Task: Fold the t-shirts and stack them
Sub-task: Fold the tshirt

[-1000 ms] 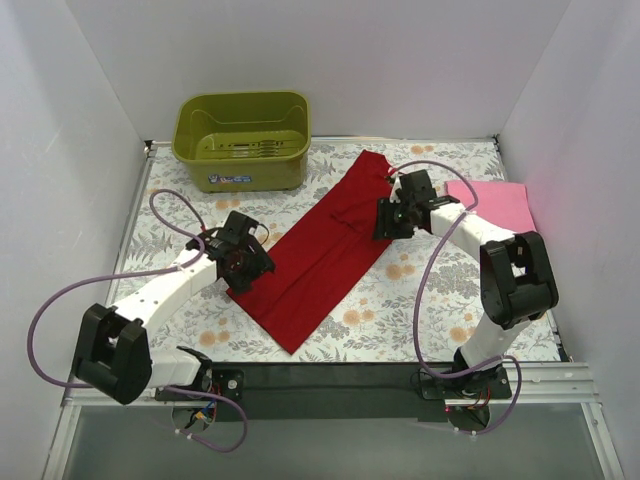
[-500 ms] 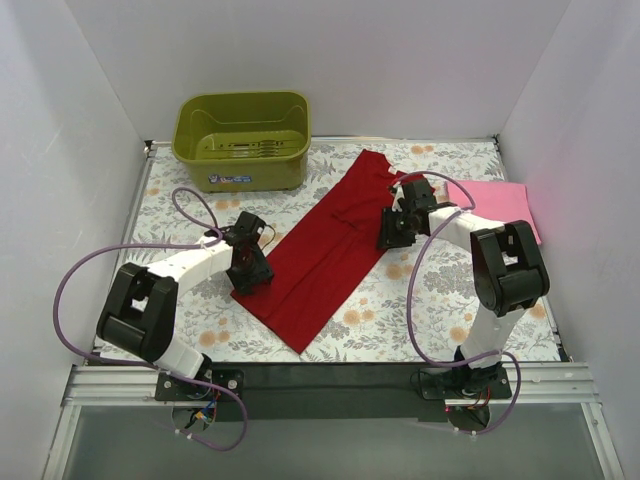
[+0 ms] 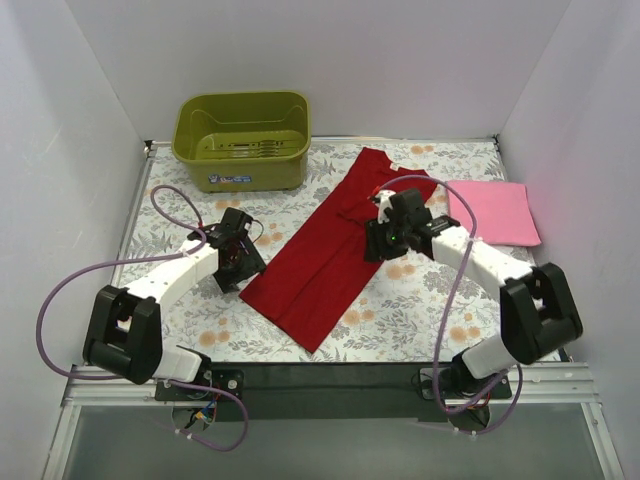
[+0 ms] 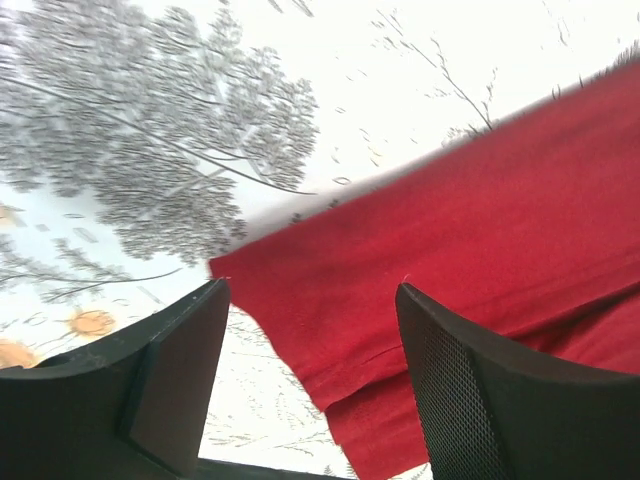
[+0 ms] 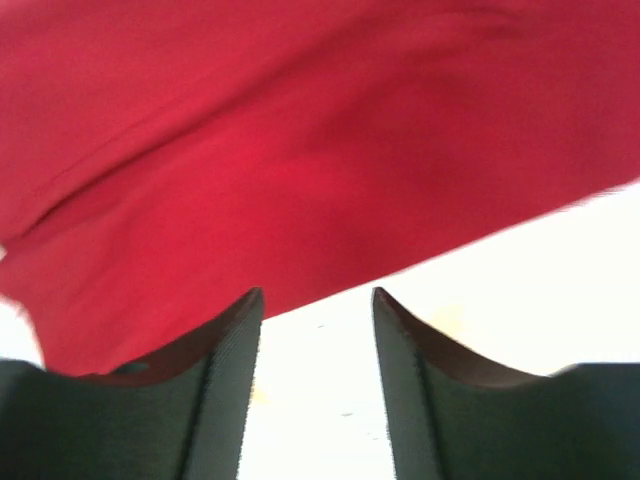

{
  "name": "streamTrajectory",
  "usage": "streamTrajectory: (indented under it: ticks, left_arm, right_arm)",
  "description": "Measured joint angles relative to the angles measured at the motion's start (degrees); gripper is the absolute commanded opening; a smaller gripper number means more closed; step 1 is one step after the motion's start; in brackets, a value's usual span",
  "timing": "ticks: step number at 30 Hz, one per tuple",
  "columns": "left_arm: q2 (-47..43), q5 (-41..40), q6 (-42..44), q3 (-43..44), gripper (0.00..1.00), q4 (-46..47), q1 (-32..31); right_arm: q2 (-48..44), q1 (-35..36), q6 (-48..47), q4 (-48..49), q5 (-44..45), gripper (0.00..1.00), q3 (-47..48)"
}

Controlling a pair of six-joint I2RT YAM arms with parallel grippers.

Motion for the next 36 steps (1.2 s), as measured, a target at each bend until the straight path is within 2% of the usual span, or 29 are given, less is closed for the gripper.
streamTrajectory:
  ticks: [6,13,18,22,31,36]
  left_arm:
    - [-0.85,-1.86,0.83,-1.36,0.64,-0.72,0.7]
    - [1.99,-1.84,3.98,-2.73,0.63,1.01,0.7]
    - [5.03,-1.7,5.75,-3.28,0.61,2.75,0.7]
    - [5.38,-1.84,6.56,-3.39,0.54,2.95,0.7]
    - [4.92,-1.86,7.13,-4.15,0.38,3.43,0.85]
    - [4.87,-1.79,7.19,-4.24,0.36,3.76,0.87]
  right_arm:
    - [-10.19,18.73,0.02,-1.01,1.14,0.51,-4.15]
    - [-9.42,33.44,-0.07,-3.91,6.54,0.51,-5.7]
    - [-3.76,40.17,-1.51,-4.74,8.79,0.51,-2.97]
    - [1.66,44.35,-2.75,-4.85,9.75,0.52,0.02]
    - [9.25,48.72,-4.37,-5.2,11.37,0.55,4.66]
    - [11.21,50.01,-4.92,-5.42,11.8,0.55,6.78]
